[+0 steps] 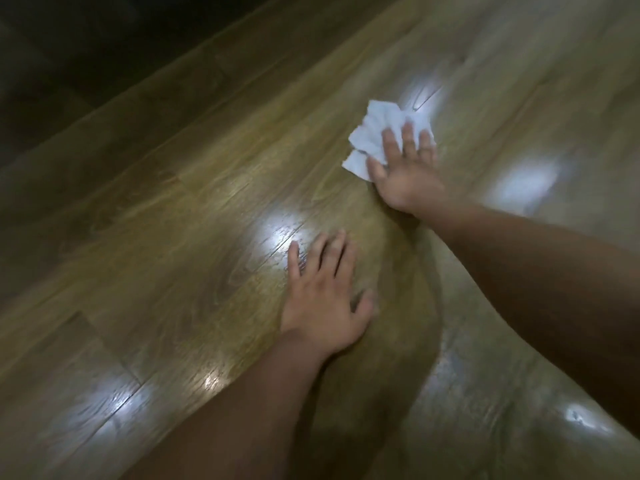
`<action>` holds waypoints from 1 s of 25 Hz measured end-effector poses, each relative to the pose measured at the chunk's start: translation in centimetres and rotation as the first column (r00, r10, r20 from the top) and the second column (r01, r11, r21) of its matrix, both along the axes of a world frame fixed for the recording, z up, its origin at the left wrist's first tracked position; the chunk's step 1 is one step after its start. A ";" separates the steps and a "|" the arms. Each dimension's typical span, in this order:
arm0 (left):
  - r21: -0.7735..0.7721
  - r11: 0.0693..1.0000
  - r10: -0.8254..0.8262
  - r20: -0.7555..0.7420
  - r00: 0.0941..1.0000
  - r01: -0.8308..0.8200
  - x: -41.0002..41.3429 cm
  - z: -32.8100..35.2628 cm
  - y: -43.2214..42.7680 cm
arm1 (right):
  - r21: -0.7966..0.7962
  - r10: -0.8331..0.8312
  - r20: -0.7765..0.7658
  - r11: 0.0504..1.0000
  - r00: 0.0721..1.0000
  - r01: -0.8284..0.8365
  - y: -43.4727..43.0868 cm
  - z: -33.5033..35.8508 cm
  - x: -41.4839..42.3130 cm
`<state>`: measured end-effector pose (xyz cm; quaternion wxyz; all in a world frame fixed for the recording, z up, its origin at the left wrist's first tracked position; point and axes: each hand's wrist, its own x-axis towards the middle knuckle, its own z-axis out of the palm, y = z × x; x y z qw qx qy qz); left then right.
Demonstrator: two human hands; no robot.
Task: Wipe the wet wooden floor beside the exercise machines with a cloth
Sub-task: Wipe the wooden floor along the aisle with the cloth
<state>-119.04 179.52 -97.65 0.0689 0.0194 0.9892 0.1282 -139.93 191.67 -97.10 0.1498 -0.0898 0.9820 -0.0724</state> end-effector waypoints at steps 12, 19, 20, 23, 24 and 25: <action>-0.012 0.963 -0.270 0.038 0.962 0.271 -0.8 3.1 10.3 | 0.098 -0.747 -0.031 0.659 0.664 0.746 41.9 -1.6 31.1; -0.108 0.830 -0.389 0.592 0.706 0.548 1.3 4.1 26.6 | 0.035 -0.953 -0.026 0.301 0.302 0.953 49.3 -0.9 34.1; -0.125 0.840 -0.356 0.609 0.709 0.529 1.2 4.1 26.4 | -0.020 -0.927 -0.054 0.374 0.372 0.927 46.4 -0.7 32.4; -0.156 0.839 -0.312 0.647 0.696 0.521 0.7 4.4 26.6 | -0.111 -0.654 -0.186 0.755 0.733 0.646 36.1 -1.5 28.0; -0.179 0.821 -0.318 0.647 0.693 0.543 0.6 4.5 27.0 | -0.119 -0.497 -0.219 0.868 0.840 0.483 32.8 -1.8 26.9; -0.207 0.789 -0.336 0.643 0.688 0.578 0.4 4.7 27.4 | -0.143 -0.362 -0.212 0.930 0.908 0.338 31.0 -1.5 26.2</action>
